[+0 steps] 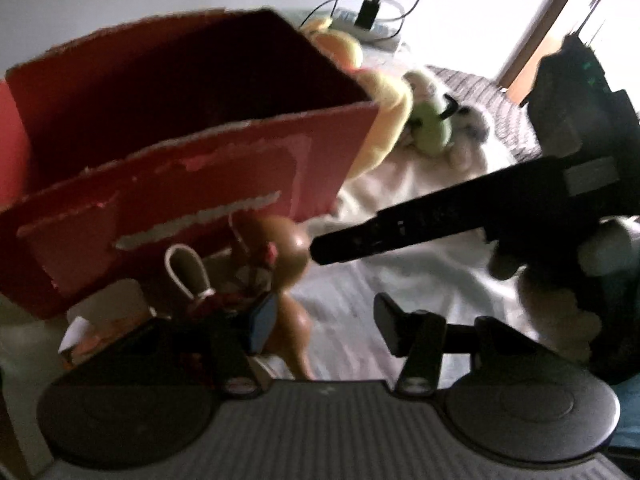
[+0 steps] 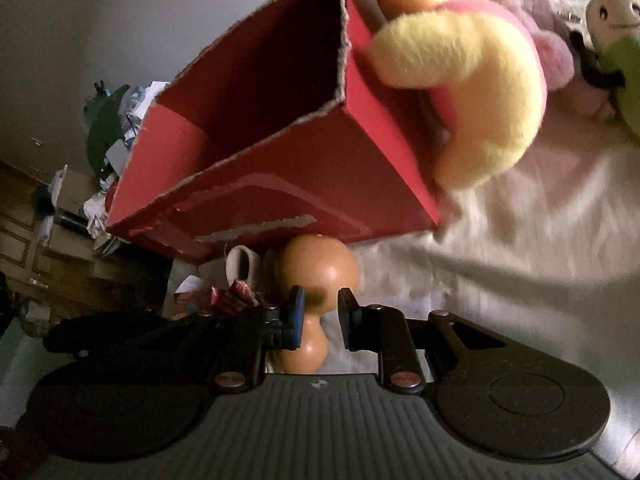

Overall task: Organize objects
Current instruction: 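Grasp the wooden gourd-shaped toy with the right tool, then lift the gourd toy toward the red box with the right tool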

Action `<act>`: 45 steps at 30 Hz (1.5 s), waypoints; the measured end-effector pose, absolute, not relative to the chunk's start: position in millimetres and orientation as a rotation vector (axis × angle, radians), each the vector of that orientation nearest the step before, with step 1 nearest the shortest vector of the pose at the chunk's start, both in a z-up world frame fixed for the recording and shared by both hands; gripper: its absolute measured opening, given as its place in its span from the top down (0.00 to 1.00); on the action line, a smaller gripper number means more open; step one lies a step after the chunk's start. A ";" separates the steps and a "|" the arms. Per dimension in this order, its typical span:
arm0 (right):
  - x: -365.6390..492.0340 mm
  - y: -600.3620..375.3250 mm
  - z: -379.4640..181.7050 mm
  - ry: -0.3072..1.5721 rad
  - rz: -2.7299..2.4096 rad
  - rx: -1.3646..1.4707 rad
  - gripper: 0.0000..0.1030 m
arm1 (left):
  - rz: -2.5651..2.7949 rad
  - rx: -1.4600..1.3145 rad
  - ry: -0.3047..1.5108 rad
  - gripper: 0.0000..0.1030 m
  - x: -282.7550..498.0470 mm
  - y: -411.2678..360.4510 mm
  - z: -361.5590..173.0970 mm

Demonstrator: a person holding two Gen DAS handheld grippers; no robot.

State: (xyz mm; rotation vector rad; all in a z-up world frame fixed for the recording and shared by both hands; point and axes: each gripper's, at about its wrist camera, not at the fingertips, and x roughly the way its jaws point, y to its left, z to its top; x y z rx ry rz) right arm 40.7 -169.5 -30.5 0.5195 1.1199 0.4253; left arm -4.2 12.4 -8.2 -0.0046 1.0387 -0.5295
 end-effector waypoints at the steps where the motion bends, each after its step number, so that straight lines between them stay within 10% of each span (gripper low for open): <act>1: 41.1 -171.1 -31.2 1.123 0.431 0.530 0.79 | -0.517 0.002 1.038 0.46 -3.3 12.3 -9.8; 28: 49.1 -170.4 -59.9 1.215 0.502 0.621 0.64 | -0.539 0.144 1.150 0.45 29.6 -28.8 -60.4; 45: 29.8 -214.4 -41.5 1.158 0.447 0.692 0.73 | -0.699 0.259 1.068 0.47 23.2 -57.3 -33.4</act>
